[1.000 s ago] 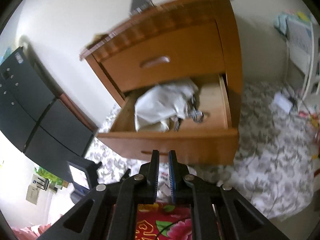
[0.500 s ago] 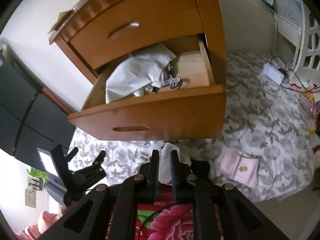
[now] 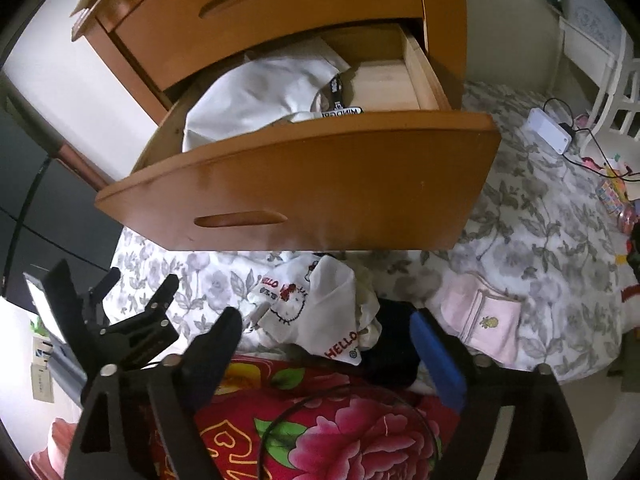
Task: Organize soft objects
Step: 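Raise the open right tool back toward the drawer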
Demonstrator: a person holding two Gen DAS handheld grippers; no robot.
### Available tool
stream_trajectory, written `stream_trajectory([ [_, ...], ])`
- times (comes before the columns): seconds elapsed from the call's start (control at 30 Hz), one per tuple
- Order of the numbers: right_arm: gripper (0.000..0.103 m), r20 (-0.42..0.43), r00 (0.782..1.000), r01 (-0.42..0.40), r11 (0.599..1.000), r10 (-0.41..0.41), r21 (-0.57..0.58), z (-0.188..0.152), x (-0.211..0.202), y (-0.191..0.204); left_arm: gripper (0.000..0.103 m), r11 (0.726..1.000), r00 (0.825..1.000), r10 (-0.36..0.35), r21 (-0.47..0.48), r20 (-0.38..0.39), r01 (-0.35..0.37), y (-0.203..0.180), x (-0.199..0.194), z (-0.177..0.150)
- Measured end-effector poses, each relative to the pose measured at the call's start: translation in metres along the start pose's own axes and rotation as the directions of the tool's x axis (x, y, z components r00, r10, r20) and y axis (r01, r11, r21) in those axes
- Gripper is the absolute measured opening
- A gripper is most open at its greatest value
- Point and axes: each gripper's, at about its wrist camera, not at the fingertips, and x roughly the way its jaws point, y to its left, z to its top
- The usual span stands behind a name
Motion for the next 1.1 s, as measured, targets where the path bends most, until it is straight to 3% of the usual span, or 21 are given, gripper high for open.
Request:
stream_trajectory([
  [0.03,0.102,-0.002,1.000,0.000,1.000,0.000,0.001,-0.001,0.001,0.000,0.103,1.000,1.000,0.000,0.000,0.000,0.000,0.000,0.000,0.000],
  [0.07,0.103,-0.002,1.000,0.000,1.000,0.000,0.000,-0.001,0.003,0.000,0.103,1.000,1.000,-0.001,0.000,0.000,0.001,0.000,0.000,0.000],
  [1.1,0.103,0.016,0.999,0.036,0.999,-0.036,-0.018,0.002,0.014,0.006,0.103,0.999,0.999,-0.022,-0.045,0.033,0.023,0.008,-0.006,0.001],
])
